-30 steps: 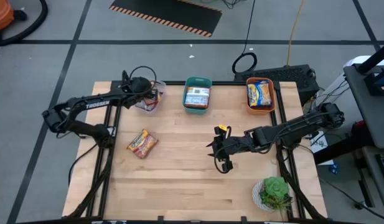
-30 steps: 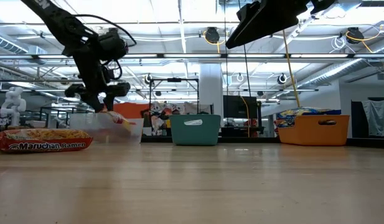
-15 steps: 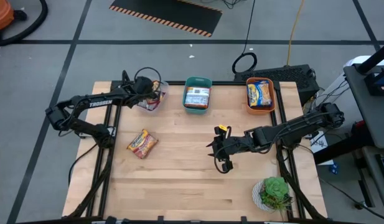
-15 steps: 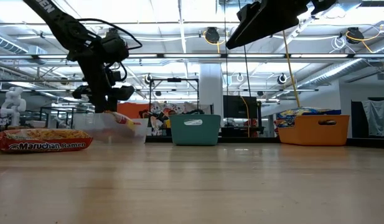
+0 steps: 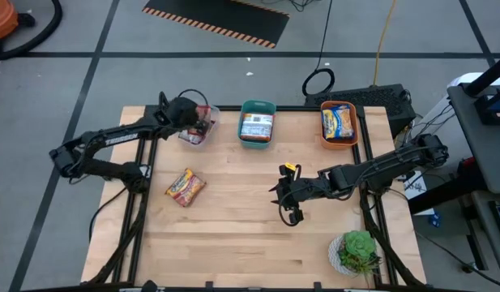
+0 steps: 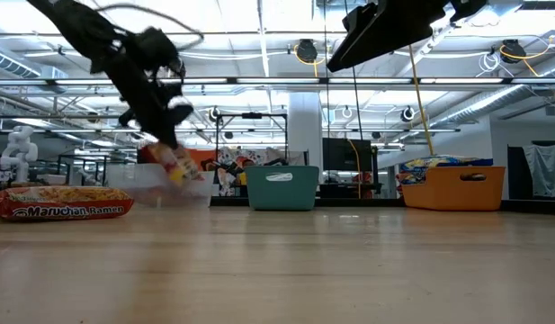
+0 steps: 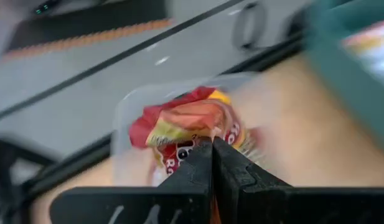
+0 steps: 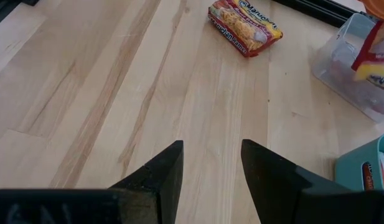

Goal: Sort Maruchan noodles
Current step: Put the right red noodle pack into the transparent bin

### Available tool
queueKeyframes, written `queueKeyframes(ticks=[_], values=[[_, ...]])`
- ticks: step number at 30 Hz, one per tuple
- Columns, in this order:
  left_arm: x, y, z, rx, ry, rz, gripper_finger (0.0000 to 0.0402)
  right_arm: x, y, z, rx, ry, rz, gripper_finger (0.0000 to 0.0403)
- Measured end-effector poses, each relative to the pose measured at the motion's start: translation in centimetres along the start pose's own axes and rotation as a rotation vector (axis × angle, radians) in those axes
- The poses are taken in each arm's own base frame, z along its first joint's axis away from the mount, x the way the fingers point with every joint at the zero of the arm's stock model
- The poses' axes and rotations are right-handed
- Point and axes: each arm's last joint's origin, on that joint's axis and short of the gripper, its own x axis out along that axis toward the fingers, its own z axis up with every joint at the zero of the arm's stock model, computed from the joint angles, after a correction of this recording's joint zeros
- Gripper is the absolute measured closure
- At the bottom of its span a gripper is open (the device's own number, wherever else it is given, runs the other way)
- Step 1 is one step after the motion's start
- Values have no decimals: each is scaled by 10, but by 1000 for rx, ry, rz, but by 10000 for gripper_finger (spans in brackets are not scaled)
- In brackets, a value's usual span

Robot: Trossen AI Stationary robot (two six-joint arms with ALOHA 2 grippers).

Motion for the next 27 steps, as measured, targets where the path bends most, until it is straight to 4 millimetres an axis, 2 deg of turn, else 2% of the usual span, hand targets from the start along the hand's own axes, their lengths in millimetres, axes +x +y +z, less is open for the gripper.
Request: queueKeyframes(ticks=[5,10,15,24,27], values=[[-36,5,8,107,-66,-202,397,0,0,0,0,0,0,245],[-53,14,4,236,-64,-163,398,0,0,0,0,0,0,245],[-47,15,2,227,-23,-151,398,0,0,0,14,-3,0,245],[-18,7,-7,271,99,-155,397,0,0,1,27,-9,-1,245],[-13,6,-9,282,118,-132,381,0,0,1,27,-8,-1,245]])
